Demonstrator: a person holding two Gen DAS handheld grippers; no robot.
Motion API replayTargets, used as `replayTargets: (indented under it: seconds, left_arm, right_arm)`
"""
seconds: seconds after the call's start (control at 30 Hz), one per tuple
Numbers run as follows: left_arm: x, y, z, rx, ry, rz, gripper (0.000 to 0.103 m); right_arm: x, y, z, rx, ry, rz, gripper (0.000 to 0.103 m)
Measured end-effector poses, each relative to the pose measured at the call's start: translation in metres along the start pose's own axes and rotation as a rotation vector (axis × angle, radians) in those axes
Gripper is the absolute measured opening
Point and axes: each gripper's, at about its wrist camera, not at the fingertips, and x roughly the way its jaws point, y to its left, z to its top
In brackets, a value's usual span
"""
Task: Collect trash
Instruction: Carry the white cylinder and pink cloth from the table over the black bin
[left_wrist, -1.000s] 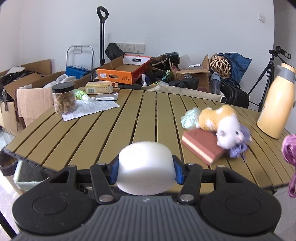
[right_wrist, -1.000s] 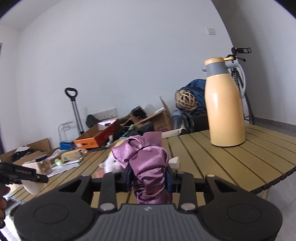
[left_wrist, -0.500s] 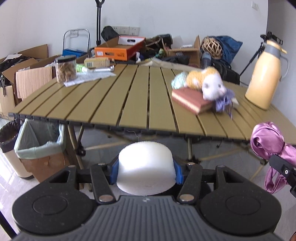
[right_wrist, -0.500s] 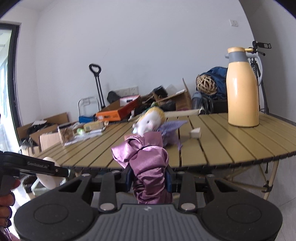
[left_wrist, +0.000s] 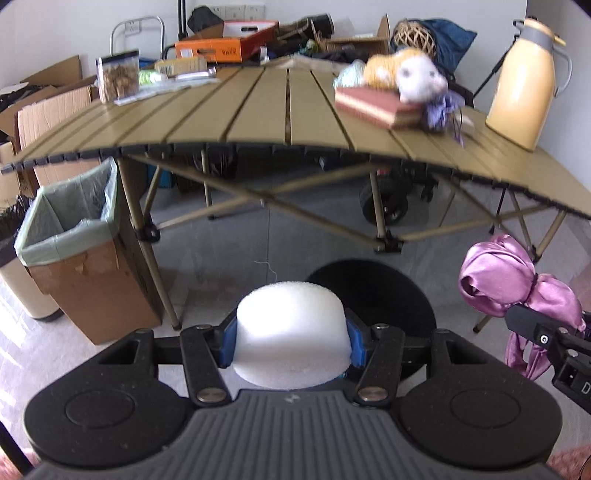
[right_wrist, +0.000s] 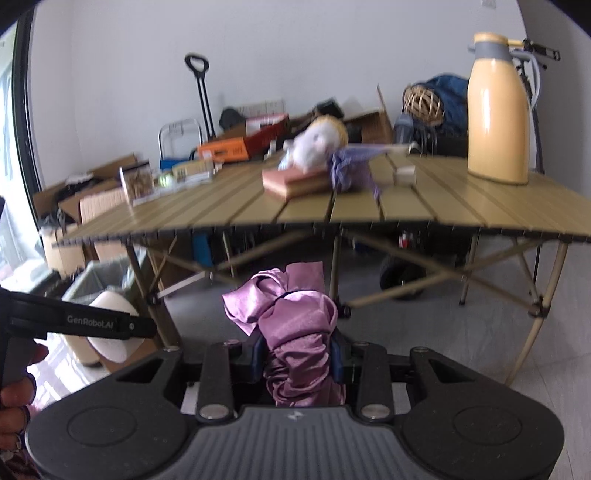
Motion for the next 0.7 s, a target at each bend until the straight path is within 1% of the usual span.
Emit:
replayTargets:
  seconds: [0.1,0.27,0.33,0.53,0.7]
  left_arm:
    - [0.007,0.0,-0.01,0.015,0.025,0.002,0.056]
    - [0.013,-0.002,-0.02,0.033,0.045,-0.002,0.056]
    - [0.016,-0.003,-0.023,0.044,0.054,0.008,0.056]
    - [0.03,0.002,-0.029,0.03,0.098,0.011,0.056]
    - [0.037,0.003,-0.034,0.035,0.128,0.027,0.056]
  right_arm:
    - [0.005,0.005,-0.008,-0.01,0.039,-0.001,0.033]
    - [0.015,0.014,-0.018,-0.038,0.114,-0.009,0.033]
    - [0.021,0.017,-0.023,-0.051,0.146,-0.012,0.033]
    - [0.041,0.024,-0.036,-0.072,0.261,-0.016,0.033]
    - [0.055,0.028,-0.044,-0.084,0.326,-0.029,0.033]
